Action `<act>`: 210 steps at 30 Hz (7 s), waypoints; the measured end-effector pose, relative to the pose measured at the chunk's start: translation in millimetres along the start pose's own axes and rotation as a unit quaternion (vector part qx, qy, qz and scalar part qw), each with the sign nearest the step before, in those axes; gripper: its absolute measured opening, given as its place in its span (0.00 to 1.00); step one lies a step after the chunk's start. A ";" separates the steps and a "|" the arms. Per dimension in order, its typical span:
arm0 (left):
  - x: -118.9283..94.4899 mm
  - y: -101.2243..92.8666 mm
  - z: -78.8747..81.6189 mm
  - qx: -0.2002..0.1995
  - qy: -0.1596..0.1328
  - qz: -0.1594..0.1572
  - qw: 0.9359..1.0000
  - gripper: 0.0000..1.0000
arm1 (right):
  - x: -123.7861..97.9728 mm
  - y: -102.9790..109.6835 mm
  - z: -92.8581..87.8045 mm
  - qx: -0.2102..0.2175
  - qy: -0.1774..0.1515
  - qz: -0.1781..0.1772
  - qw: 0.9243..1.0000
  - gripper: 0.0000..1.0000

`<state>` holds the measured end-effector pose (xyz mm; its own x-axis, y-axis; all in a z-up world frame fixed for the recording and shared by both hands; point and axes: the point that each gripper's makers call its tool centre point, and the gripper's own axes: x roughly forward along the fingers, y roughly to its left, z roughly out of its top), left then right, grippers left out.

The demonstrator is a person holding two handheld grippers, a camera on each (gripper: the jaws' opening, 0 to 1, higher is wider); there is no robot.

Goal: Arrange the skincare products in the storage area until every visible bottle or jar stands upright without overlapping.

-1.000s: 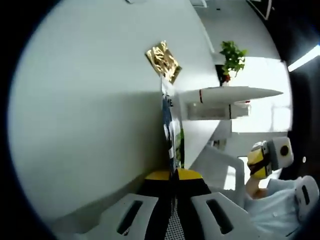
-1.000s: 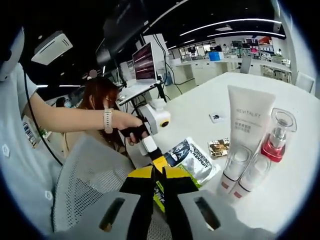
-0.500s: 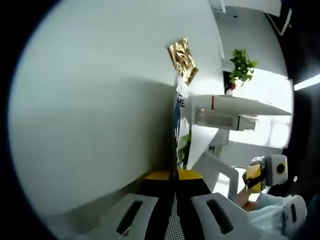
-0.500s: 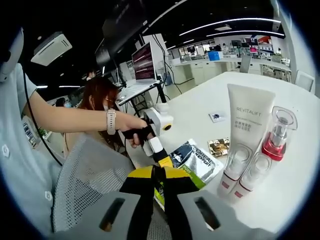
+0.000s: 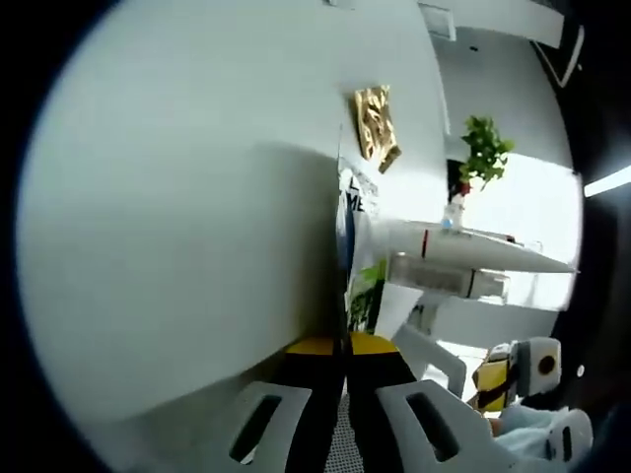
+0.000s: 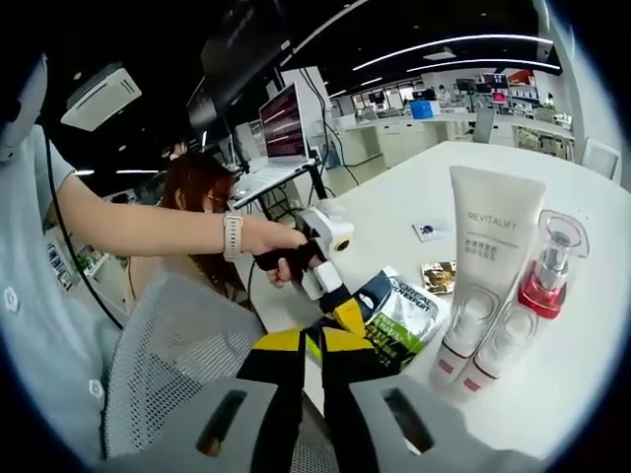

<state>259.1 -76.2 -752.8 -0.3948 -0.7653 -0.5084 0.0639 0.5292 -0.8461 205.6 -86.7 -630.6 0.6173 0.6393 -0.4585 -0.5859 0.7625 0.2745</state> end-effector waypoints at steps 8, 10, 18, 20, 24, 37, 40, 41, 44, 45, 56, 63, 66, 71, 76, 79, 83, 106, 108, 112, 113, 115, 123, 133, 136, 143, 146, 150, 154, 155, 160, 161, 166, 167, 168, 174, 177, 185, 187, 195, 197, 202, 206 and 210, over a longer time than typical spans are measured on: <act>-1.9 -4.0 28.3 0.004 -0.015 0.009 1.000 0.00 | -0.6 -2.6 0.7 -0.009 0.003 -0.006 1.000 0.06; 1.1 -10.0 27.1 0.015 -0.013 0.013 1.000 0.00 | -1.2 -3.9 0.5 -0.009 0.004 -0.009 1.000 0.06; 10.4 -15.5 18.6 0.058 -0.005 0.033 0.998 0.00 | -2.0 -5.9 -0.6 -0.006 0.006 -0.013 1.000 0.06; 10.5 -17.8 18.1 0.083 -0.009 0.023 0.996 0.00 | -2.0 -5.3 -1.2 -0.007 0.007 -0.013 1.000 0.06; 7.0 -13.9 20.4 0.125 -0.024 0.037 0.991 0.00 | -2.9 -5.4 -2.3 -0.009 0.008 -0.013 1.000 0.06; -2.2 -21.3 18.5 0.175 -0.053 0.051 0.982 0.18 | -9.3 -7.5 -3.6 -0.010 0.002 -0.025 1.000 0.06; -4.3 -23.2 14.6 0.192 -0.051 0.050 0.979 0.24 | -10.4 -6.5 -3.7 -0.012 0.002 -0.026 1.000 0.06; -6.1 -22.1 14.6 0.199 -0.053 0.057 0.977 0.24 | -10.7 -6.1 -4.0 -0.013 0.003 -0.026 1.000 0.06; -9.4 -21.8 14.5 0.207 -0.057 0.062 0.975 0.28 | -12.0 -5.7 -3.0 -0.016 0.001 -0.028 0.999 0.06; -11.0 -22.0 14.6 0.215 -0.059 0.063 0.973 0.29 | -12.6 -5.7 -2.5 -0.015 0.000 -0.028 0.999 0.06; -24.1 -18.7 21.1 0.256 -0.073 0.085 0.960 0.36 | -17.6 -6.2 -0.4 -0.018 -0.006 -0.037 0.999 0.06; -26.8 -19.7 29.7 0.264 -0.084 0.089 0.957 0.37 | -20.4 -7.2 -0.4 -0.017 -0.008 -0.044 0.999 0.06; -29.1 -19.1 32.1 0.269 -0.088 0.093 0.955 0.37 | -21.8 -7.8 -1.4 -0.015 -0.009 -0.047 0.999 0.06; -31.2 -19.8 36.1 0.285 -0.099 0.098 0.948 0.41 | -23.6 -8.8 -4.2 -0.009 -0.009 -0.052 0.999 0.06; -32.4 -21.6 39.8 0.297 -0.109 0.103 0.943 0.44 | -25.3 -9.2 -4.2 -0.006 -0.012 -0.055 0.998 0.06; -31.6 -22.7 41.2 0.305 -0.112 0.106 0.940 0.46 | -25.5 -9.5 -5.0 -0.005 -0.012 -0.056 0.998 0.06; -29.1 -25.1 43.8 0.314 -0.117 0.105 0.936 0.48 | -25.1 -9.1 -5.3 -0.005 -0.012 -0.055 0.998 0.06; -32.9 -27.2 36.9 0.327 -0.120 0.106 0.931 0.58 | -39.6 -24.1 -3.1 0.003 -0.018 -0.079 0.997 0.06; -32.2 -25.4 33.3 0.325 -0.112 0.107 0.933 0.58 | -40.8 -26.8 -1.9 0.003 -0.019 -0.082 0.996 0.06; -27.1 -31.2 22.9 0.322 -0.100 0.091 0.937 0.62 | -42.3 -30.2 -0.4 0.004 -0.021 -0.085 0.996 0.06; -26.3 -31.5 22.5 0.323 -0.101 0.091 0.936 0.63 | -42.6 -30.8 0.1 0.004 -0.021 -0.086 0.996 0.06; -25.9 -28.0 24.0 0.326 -0.100 0.100 0.935 0.62 | -42.9 -31.7 0.4 0.003 -0.021 -0.087 0.996 0.06; -20.0 -30.4 22.2 0.328 -0.095 0.092 0.935 0.61 | -44.4 -35.1 -0.7 0.009 -0.024 -0.092 0.995 0.06; -17.9 -34.4 22.5 0.324 -0.103 0.089 0.936 0.64 | -50.6 -39.4 -4.6 0.015 -0.027 -0.104 0.994 0.06; -19.6 -35.8 20.8 0.323 -0.106 0.091 0.936 0.68 | -53.4 -40.9 -4.2 0.017 -0.030 -0.109 0.993 0.06; -23.8 -40.6 18.2 0.334 -0.119 0.100 0.930 0.70 | -61.4 -48.2 -5.1 0.016 -0.033 -0.127 0.991 0.08; -29.4 -47.4 18.2 0.348 -0.135 0.102 0.922 0.72 | -68.8 -51.6 -4.2 0.017 -0.037 -0.137 0.990 0.08; -38.4 -49.2 25.0 0.377 -0.161 0.138 0.902 0.75 | -75.5 -56.7 -2.8 0.020 -0.044 -0.150 0.987 0.12; -43.6 -59.2 22.1 0.391 -0.178 0.135 0.893 0.78 | -81.3 -61.0 -1.2 0.020 -0.048 -0.162 0.985 0.18; -44.6 -60.6 21.2 0.396 -0.180 0.137 0.890 0.78 | -82.2 -61.5 -0.9 0.020 -0.046 -0.163 0.985 0.19; -51.9 -73.4 15.2 0.433 -0.195 0.153 0.867 0.87 | -85.0 -65.3 1.0 0.014 -0.042 -0.171 0.984 0.29; -55.2 -78.7 16.1 0.445 -0.208 0.156 0.857 0.87 | -85.3 -65.6 1.5 0.012 -0.041 -0.172 0.984 0.31; -64.4 -87.3 14.3 0.468 -0.227 0.178 0.836 0.97 | -84.2 -65.1 3.4 0.005 -0.036 -0.172 0.984 0.40; -65.4 -87.7 12.1 0.472 -0.223 0.181 0.834 0.96 | -83.9 -64.9 3.3 0.005 -0.035 -0.172 0.984 0.42; -68.0 -89.7 11.1 0.483 -0.227 0.187 0.824 0.96 | -83.3 -65.0 2.8 0.004 -0.031 -0.173 0.984 0.45; -76.1 -94.2 -2.2 0.513 -0.237 0.216 0.796 0.97 | -84.2 -68.3 4.9 0.004 -0.029 -0.186 0.982 0.66; -81.2 -95.1 -6.3 0.515 -0.236 0.228 0.792 0.96 | -85.3 -70.9 6.9 0.001 -0.026 -0.196 0.980 0.74; -92.6 -100.0 -7.9 0.533 -0.251 0.248 0.769 0.97 | -85.1 -75.0 8.4 0.000 -0.020 -0.203 0.979 0.87; -92.7 -98.5 -8.6 0.534 -0.246 0.250 0.769 0.97 | -85.6 -77.0 10.7 0.003 -0.025 -0.210 0.977 0.88; -112.1 -96.1 -11.3 0.548 -0.260 0.291 0.740 0.97 | -84.0 -75.4 11.1 -0.024 -0.007 -0.211 0.977 0.99; -117.5 -93.8 -12.0 0.550 -0.262 0.301 0.734 0.97 | -85.5 -78.4 14.9 -0.025 -0.017 -0.221 0.975 1.00; -114.5 -96.6 -21.8 0.556 -0.264 0.285 0.735 0.97 | -85.4 -78.6 16.1 -0.024 -0.017 -0.219 0.975 1.00; -114.6 -105.9 -25.4 0.553 -0.295 0.275 0.729 0.97 | -85.2 -79.9 14.5 -0.029 -0.008 -0.222 0.975 1.00; -115.3 -110.6 -29.3 0.559 -0.308 0.250 0.728 0.97 | -83.5 -79.6 11.9 -0.034 -0.003 -0.220 0.975 1.00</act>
<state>270.7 -35.8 -596.0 0.3981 -0.7801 -0.4826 0.9003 0.4331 0.0426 206.9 -199.6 -604.1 0.8191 0.2530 -0.5148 -0.2975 0.9547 -0.0042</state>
